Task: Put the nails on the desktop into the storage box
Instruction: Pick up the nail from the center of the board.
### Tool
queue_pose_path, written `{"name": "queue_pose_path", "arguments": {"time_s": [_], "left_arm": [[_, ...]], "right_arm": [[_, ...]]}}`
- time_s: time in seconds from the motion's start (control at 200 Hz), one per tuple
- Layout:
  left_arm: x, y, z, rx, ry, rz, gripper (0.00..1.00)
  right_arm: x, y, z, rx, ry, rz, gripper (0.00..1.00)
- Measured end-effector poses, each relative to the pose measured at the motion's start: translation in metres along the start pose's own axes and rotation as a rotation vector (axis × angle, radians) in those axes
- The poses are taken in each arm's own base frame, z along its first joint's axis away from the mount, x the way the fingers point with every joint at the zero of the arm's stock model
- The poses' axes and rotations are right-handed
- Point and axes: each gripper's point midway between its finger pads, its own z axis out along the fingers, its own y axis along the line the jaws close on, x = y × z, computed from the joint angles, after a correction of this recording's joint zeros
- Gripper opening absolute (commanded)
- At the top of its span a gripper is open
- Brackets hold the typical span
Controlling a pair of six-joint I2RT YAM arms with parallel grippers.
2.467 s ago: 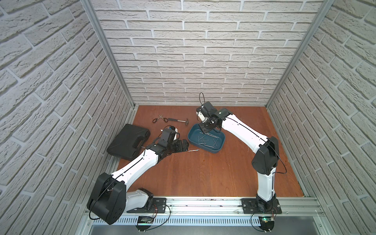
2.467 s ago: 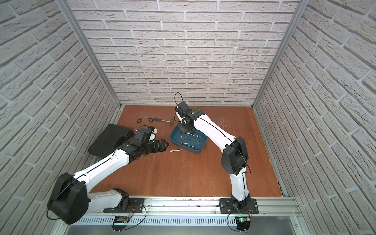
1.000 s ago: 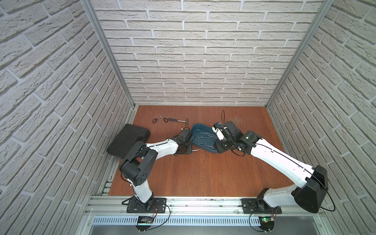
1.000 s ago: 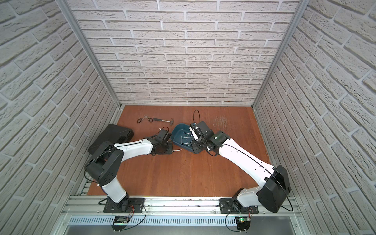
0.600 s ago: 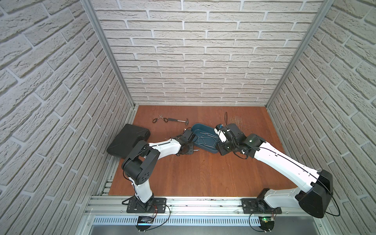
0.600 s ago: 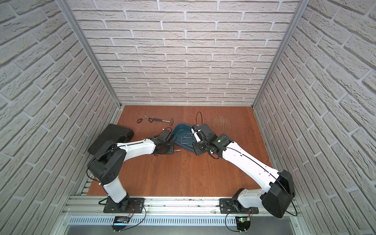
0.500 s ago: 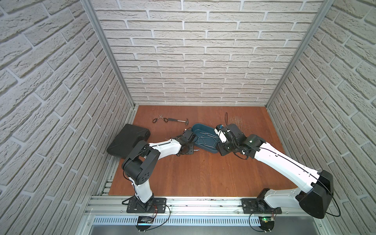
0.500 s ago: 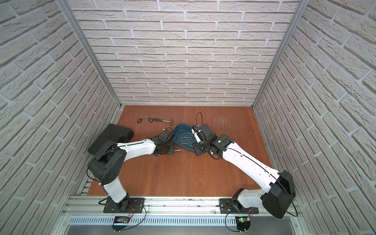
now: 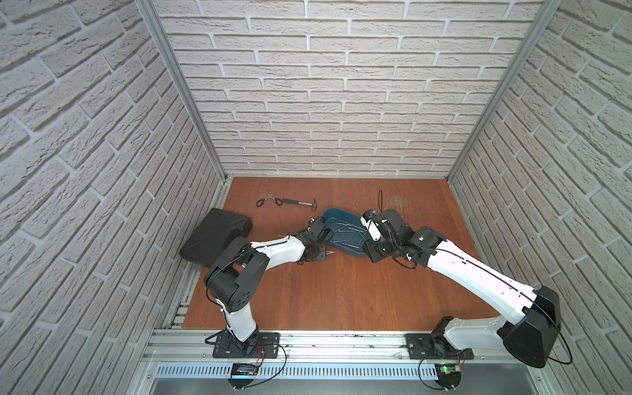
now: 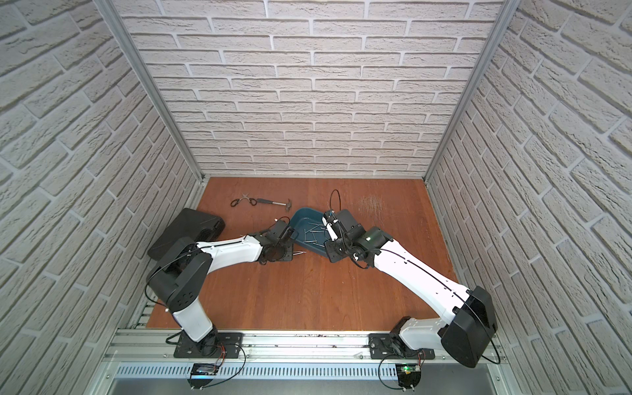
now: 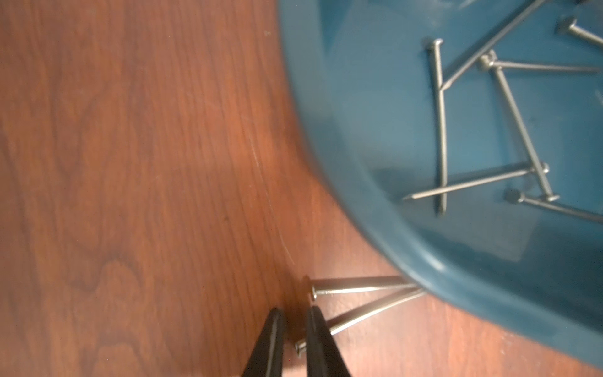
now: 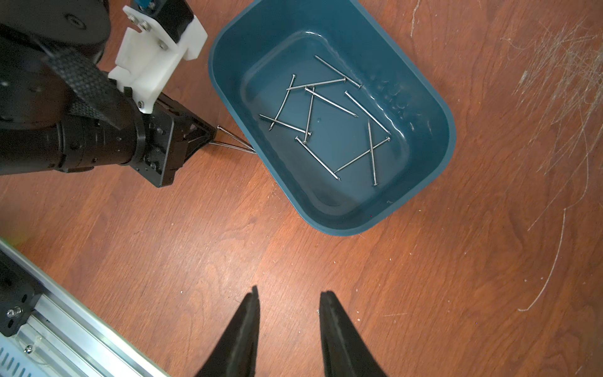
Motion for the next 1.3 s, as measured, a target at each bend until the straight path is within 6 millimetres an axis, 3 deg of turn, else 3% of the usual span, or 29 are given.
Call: {"name": "queue_pose_path", "arguments": {"time_s": [0.585, 0.805, 1.07, 1.3], "left_arm": [[0.011, 0.002, -0.004, 0.004, -0.016, -0.018, 0.0], [0.019, 0.007, -0.011, -0.008, -0.01, -0.007, 0.46], [0.02, 0.014, -0.027, -0.033, -0.013, 0.076, 0.57], [0.018, -0.004, -0.038, 0.034, -0.038, 0.252, 0.58]], "right_arm": [[0.008, -0.002, 0.005, 0.005, 0.014, 0.016, 0.35], [0.01, -0.002, 0.008, 0.005, 0.018, 0.018, 0.35], [0.011, -0.003, 0.008, 0.006, 0.018, 0.021, 0.35], [0.011, -0.004, 0.008, 0.011, 0.017, 0.021, 0.35]]}}
